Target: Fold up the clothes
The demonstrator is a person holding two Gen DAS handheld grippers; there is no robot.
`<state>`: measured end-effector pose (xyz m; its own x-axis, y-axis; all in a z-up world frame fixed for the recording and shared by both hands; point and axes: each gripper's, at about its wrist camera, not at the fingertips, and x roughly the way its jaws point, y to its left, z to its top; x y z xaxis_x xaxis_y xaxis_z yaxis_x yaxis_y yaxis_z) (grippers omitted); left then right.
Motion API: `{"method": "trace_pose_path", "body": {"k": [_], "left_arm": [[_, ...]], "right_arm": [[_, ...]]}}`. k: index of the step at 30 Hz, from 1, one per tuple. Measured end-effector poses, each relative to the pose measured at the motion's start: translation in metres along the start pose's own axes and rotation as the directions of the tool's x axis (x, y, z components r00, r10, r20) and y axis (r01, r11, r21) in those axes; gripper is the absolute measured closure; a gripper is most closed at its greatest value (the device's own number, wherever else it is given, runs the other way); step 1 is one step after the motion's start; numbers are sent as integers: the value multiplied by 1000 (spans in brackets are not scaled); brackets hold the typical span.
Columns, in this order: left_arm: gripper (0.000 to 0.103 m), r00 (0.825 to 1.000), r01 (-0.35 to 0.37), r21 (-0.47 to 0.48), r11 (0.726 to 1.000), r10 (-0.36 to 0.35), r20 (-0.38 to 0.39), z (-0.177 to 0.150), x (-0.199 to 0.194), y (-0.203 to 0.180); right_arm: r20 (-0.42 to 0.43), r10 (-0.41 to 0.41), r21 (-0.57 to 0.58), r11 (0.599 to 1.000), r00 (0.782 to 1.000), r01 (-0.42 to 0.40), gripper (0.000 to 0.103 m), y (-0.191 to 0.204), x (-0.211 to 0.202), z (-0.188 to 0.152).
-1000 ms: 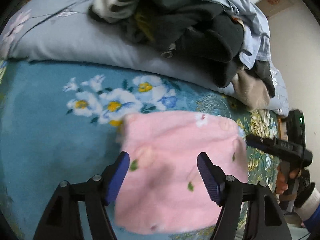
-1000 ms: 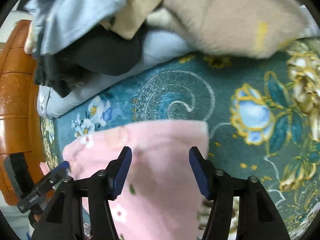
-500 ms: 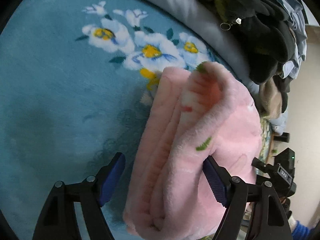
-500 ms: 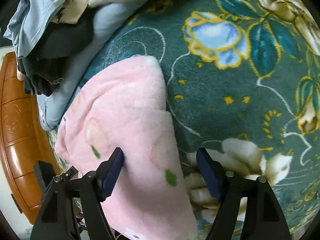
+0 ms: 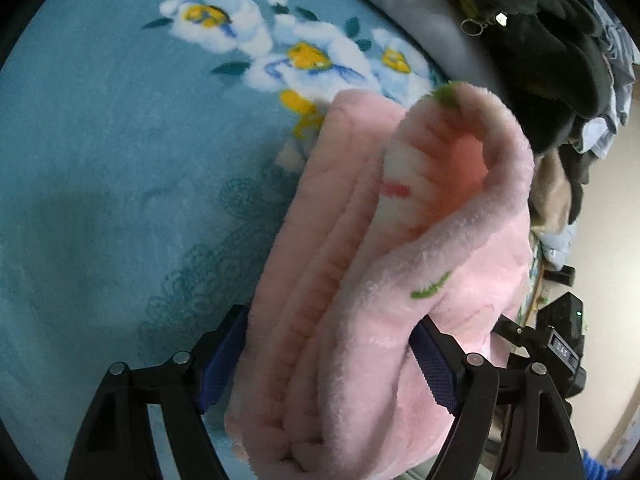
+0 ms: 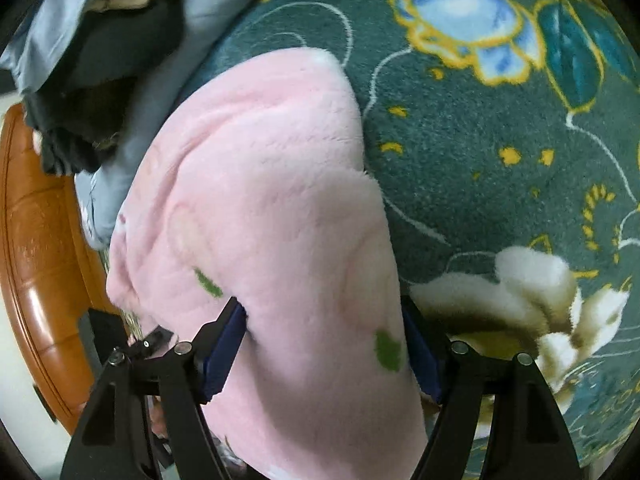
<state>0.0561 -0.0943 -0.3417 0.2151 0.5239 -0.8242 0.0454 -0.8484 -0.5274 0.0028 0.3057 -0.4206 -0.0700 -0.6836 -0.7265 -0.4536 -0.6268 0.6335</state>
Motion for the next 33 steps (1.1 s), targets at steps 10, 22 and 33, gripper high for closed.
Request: {"method": "trace_pose_path", "body": {"k": [10,22,33], "left_arm": [[60,994,-78,54,995,74,77,-18,-17,-32],[62,993,35,105,994,-47,109,-75,-53,-59],[62,996,9,224,975,-30,89,-113,-18,-147]], "right_arm": [[19,-76,-67,995,997,77,65,43,-12,-10],[100,-56,-169,983,993,72,66,79,-72,-56],[176,-24,-129,991,984,47,66,20,-124,-66]]}}
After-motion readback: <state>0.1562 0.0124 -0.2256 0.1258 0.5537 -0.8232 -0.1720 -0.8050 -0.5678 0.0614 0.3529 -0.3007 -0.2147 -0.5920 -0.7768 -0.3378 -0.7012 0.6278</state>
